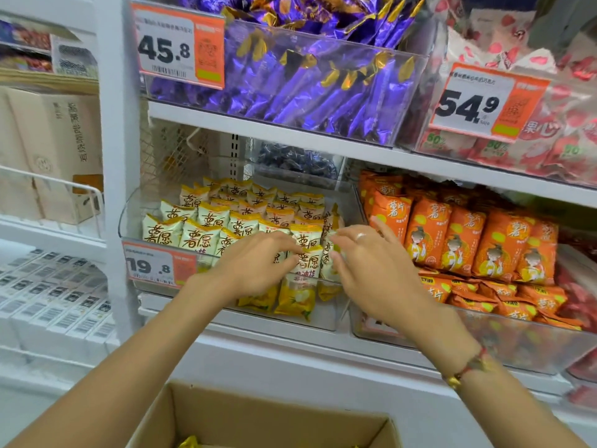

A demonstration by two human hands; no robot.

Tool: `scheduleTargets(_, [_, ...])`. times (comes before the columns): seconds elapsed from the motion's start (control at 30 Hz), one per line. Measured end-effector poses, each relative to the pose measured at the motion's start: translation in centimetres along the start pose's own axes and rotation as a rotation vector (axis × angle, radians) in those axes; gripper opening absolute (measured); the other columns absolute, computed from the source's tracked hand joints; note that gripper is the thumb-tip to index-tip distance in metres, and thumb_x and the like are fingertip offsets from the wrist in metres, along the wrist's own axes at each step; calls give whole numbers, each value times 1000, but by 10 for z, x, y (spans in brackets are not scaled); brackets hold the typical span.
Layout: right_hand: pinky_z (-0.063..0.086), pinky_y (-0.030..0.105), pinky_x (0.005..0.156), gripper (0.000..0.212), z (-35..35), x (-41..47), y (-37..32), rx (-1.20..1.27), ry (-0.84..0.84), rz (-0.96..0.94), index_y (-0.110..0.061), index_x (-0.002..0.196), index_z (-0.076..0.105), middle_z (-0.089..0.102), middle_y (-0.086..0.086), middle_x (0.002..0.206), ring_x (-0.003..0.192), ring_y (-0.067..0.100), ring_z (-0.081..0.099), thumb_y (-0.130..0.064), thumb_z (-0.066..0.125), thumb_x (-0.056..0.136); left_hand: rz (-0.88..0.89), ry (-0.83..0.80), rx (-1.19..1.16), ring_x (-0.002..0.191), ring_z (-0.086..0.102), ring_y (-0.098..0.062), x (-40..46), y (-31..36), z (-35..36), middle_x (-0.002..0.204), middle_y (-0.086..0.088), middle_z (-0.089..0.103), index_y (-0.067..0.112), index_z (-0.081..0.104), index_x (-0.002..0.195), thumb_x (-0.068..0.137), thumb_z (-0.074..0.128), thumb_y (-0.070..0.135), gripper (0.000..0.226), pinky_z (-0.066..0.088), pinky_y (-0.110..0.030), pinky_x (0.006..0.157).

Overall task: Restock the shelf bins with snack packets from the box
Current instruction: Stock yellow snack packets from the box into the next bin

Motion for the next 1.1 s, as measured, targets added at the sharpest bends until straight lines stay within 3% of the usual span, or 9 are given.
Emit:
scheduleTargets(0.07, [6,46,116,41,18,12,7,-194,-327,-41,-17,128,55,58,2,131,127,22,45,-33,29,101,0,-2,-14,129,44,-12,1,0,-1,141,12,50,34,58,129,100,41,41,34,36,-31,100])
scheduleTargets(0.13, [5,50,116,43,27,19,11,-309,-501,-58,-18,139,43,52,4,139,132,24,38,-33,29,101,-3,17,-15,128,45,-12,-2,-1,-2,140,13,50,35,58,127,99,40,43,34,37,-30,97])
scheduleTargets(0.4, [3,55,117,45,25,16,7,-302,-627,-62,-21,146,32,52,6,139,134,25,37,-32,22,103,-6,28,-19,127,44,-11,-4,-2,-2,139,14,52,35,58,127,99,40,43,34,37,-28,95])
scheduleTargets(0.5, [7,53,115,42,25,15,5,-283,-503,-77,-22,135,47,59,4,130,126,26,45,-34,24,101,18,79,-4,131,40,-11,-8,0,-6,142,10,48,32,55,131,99,42,42,36,32,-29,103])
scheduleTargets(0.63, [29,51,111,51,18,-1,-14,-187,-91,-29,-23,126,59,66,5,120,115,24,58,-44,26,94,-43,325,147,133,41,-17,-32,-16,-20,142,4,50,26,55,134,98,37,48,45,31,-37,109])
scheduleTargets(0.73, [24,46,115,57,22,6,-40,51,-83,26,-24,146,38,41,11,148,138,30,35,-51,23,98,-150,442,195,130,46,-25,-51,-38,-25,138,-4,55,19,58,132,95,25,49,58,35,-44,107])
scheduleTargets(0.8, [7,47,118,57,37,25,-43,263,-238,154,-31,152,17,13,6,160,148,32,7,-53,22,100,-241,370,214,136,39,-27,-54,-57,-25,144,-6,49,22,51,139,94,19,52,63,30,-45,113])
scheduleTargets(0.9, [-4,58,116,58,63,48,-37,387,-458,319,-39,152,3,-6,0,162,146,36,-14,-56,18,99,-357,151,221,146,19,-27,-51,-84,-28,157,-4,28,31,33,149,87,9,57,72,16,-44,119])
scheduleTargets(1.1, [-2,60,116,61,83,58,-25,393,-684,294,-45,150,-1,-18,-7,159,146,36,-14,-61,23,97,-333,-151,317,148,6,-30,-33,-98,-26,160,-2,18,38,18,152,92,4,54,64,10,-46,120])
Point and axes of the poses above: each hand's wrist, its own x-axis towards the middle knuckle, its own z-axis out of the palm, y = z × x, the point moved 5 cm from there along x, towards the middle knuckle
